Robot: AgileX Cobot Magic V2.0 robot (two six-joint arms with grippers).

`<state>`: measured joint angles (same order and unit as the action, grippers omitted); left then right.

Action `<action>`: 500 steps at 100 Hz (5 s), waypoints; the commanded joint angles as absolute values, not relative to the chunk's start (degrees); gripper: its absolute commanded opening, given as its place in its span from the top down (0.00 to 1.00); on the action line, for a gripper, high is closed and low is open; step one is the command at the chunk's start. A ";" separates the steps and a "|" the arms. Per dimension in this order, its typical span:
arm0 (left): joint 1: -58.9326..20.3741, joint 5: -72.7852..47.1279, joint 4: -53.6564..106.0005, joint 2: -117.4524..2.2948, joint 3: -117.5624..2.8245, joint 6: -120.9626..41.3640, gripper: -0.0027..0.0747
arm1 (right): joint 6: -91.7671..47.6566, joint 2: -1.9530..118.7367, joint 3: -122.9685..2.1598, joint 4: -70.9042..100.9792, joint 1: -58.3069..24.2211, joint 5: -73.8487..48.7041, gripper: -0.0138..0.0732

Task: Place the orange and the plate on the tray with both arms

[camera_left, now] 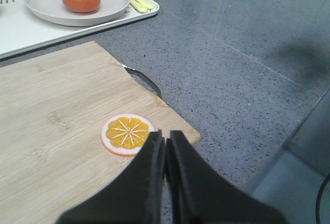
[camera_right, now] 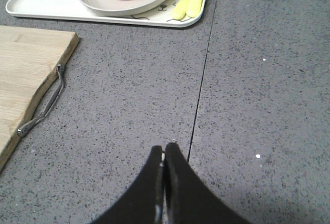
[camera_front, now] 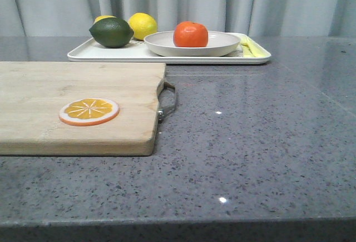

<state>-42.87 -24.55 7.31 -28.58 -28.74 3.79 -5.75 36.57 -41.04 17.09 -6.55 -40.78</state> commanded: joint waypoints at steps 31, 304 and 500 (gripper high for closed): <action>-42.58 -19.47 8.08 -22.56 -27.01 4.15 0.99 | -6.62 21.90 -27.57 17.69 -6.26 -27.31 0.92; 3.35 1.14 7.31 2.00 1.33 0.00 0.99 | -6.57 18.51 -24.57 18.48 -6.26 -27.17 0.92; 3.35 1.14 7.45 2.00 1.33 -0.34 0.99 | 5.10 8.29 -5.56 -1.20 2.71 2.31 0.92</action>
